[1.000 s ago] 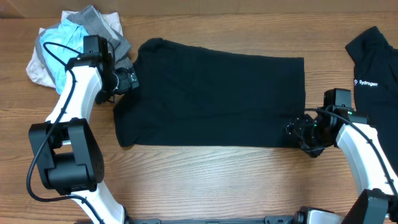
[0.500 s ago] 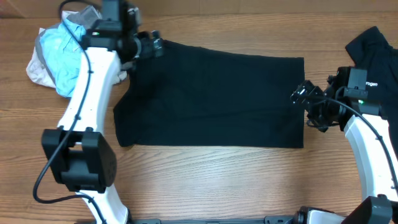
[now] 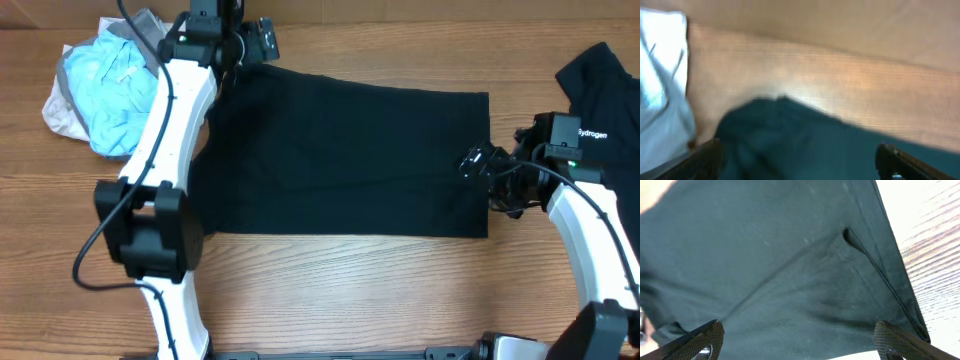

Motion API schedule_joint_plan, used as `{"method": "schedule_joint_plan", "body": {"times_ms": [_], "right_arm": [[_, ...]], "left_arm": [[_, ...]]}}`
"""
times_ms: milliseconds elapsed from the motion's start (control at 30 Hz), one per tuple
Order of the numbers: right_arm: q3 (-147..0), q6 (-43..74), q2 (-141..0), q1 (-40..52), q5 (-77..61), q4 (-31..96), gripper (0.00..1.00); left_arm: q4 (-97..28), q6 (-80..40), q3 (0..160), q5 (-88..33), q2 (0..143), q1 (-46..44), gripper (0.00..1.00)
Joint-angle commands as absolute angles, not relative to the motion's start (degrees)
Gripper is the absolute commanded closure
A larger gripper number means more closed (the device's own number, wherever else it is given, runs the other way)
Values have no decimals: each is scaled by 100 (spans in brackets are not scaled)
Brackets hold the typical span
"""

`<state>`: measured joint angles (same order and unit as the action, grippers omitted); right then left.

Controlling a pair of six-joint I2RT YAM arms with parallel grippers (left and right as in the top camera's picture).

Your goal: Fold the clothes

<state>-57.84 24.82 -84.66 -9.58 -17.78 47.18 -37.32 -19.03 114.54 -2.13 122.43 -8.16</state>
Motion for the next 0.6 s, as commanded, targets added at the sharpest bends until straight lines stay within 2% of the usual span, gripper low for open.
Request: {"method": "schedule_joint_plan", "body": {"times_ms": [0,100,367,567], "right_arm": [[-5634,2368,-8630,-895,-1813,4698,0],[-5520,2244,-8709,-895,-1815,4718,0],[-5393,2095,-8720,-895,-1820,4718,0],[-5393,2097,-8720,-895,-1820,4786,0]], "left_arm": [[-3476,-1688,11620,10,12569,-794,0],[-2998,-1667,11620,368,12794,-794,0],[-2976,-1197,11620,513,13393,-788,0],[-2801,-1135,11618,676,13611,-784,5]]}}
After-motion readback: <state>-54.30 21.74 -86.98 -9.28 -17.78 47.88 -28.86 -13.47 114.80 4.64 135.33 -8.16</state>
